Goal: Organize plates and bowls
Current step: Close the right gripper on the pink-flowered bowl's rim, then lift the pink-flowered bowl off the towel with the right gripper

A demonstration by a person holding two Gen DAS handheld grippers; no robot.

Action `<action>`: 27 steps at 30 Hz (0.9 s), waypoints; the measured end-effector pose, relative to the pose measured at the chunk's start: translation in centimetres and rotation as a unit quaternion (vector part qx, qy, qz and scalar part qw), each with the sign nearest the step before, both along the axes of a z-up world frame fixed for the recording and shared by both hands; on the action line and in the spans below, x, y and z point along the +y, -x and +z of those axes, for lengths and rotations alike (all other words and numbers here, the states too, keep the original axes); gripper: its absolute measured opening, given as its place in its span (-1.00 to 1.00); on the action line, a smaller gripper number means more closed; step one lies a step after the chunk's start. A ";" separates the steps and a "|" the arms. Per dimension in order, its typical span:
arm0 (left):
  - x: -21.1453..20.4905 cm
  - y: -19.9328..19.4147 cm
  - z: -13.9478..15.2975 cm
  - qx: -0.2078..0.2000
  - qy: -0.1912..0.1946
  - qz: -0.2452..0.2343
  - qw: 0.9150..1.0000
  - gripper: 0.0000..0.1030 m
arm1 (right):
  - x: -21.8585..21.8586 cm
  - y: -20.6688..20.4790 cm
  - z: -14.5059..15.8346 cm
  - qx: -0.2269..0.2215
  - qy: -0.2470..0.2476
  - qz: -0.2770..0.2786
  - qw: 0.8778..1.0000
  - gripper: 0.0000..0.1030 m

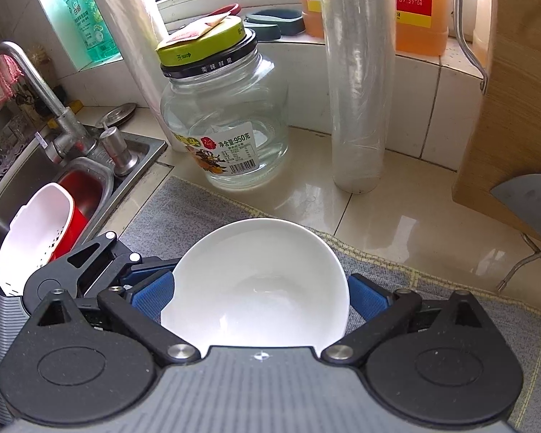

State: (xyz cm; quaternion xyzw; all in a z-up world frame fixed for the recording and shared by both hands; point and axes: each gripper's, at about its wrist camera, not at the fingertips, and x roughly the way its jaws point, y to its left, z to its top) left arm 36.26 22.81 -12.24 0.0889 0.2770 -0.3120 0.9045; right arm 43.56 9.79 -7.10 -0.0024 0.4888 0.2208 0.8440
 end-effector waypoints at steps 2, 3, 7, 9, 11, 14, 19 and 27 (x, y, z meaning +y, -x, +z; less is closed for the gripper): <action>0.0 -0.1 0.0 -0.001 -0.001 -0.001 1.000 0.83 | 0.1 -0.1 0.1 0.002 -0.002 0.004 1.000 0.94; 0.0 0.2 -0.1 -0.002 -0.002 -0.003 1.000 0.83 | 0.0 -0.2 0.1 0.003 -0.004 0.003 1.000 0.92; 0.0 0.5 -0.1 -0.004 -0.004 -0.006 1.000 0.82 | 0.0 -0.2 0.0 0.007 -0.004 0.002 1.000 0.87; 0.1 0.5 -0.1 -0.004 -0.004 -0.006 1.000 0.82 | -0.1 -0.2 0.0 0.007 -0.005 0.002 1.000 0.86; 0.1 0.5 -0.1 -0.004 -0.005 -0.006 1.000 0.82 | -0.2 -0.2 0.1 0.007 -0.006 -0.001 1.000 0.82; 0.0 0.5 0.1 -0.003 -0.008 -0.006 1.000 0.81 | -0.3 -0.2 0.2 0.009 -0.009 -0.003 1.000 0.81; 0.0 0.6 0.5 0.001 -0.011 -0.010 1.000 0.81 | -0.3 -0.1 0.3 0.011 -0.011 -0.007 1.000 0.81; 0.3 1.6 1.9 0.025 -0.017 -0.017 0.999 0.81 | -0.4 1.3 1.1 0.014 -0.024 -0.016 0.999 0.81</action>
